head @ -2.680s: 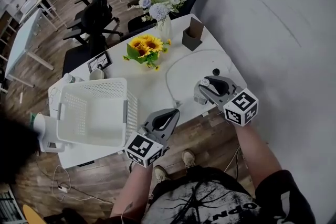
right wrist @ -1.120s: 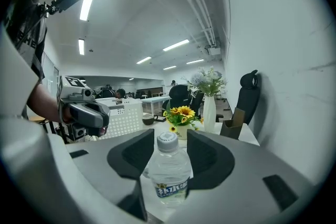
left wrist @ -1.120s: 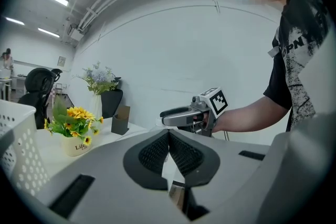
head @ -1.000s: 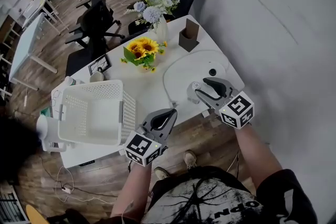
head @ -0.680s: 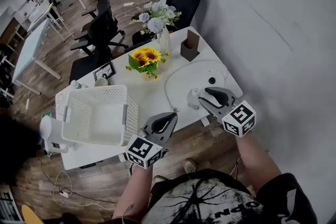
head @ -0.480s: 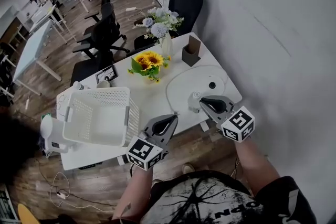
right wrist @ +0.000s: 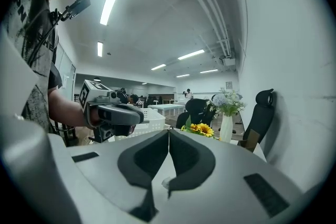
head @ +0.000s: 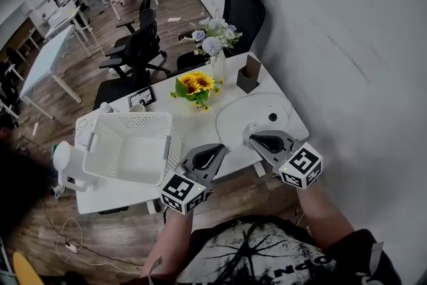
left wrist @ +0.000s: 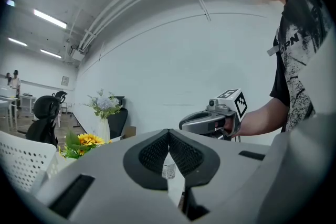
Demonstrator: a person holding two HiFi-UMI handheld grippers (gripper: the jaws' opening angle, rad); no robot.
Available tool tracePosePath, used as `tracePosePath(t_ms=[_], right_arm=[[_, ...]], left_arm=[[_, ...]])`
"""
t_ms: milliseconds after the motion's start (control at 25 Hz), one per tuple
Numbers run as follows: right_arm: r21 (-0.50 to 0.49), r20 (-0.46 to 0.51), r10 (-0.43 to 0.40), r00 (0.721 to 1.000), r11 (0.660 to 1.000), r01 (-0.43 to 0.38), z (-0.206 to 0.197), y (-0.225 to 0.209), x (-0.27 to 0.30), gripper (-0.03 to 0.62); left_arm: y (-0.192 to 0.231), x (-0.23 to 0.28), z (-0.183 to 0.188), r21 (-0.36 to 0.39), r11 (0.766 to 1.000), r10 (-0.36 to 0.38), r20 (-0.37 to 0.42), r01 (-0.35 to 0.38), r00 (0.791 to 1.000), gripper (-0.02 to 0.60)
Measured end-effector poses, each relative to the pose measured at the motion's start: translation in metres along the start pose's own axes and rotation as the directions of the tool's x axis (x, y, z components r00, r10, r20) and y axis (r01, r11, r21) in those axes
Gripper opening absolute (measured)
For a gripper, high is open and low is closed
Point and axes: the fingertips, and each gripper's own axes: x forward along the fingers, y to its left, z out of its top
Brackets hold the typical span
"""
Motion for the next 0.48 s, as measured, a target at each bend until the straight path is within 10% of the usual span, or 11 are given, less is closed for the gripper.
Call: tracePosePath(t_ms=[480], right_arm=[[-0.015,-0.031,0.006,0.999,1.000,-0.007,-0.0036,0.0014,0.0017,0.021]], left_arm=[[0.0049,0.0035,0.0038,0.010,1.000,0.002,0.002,-0.002,1.000,0.011]])
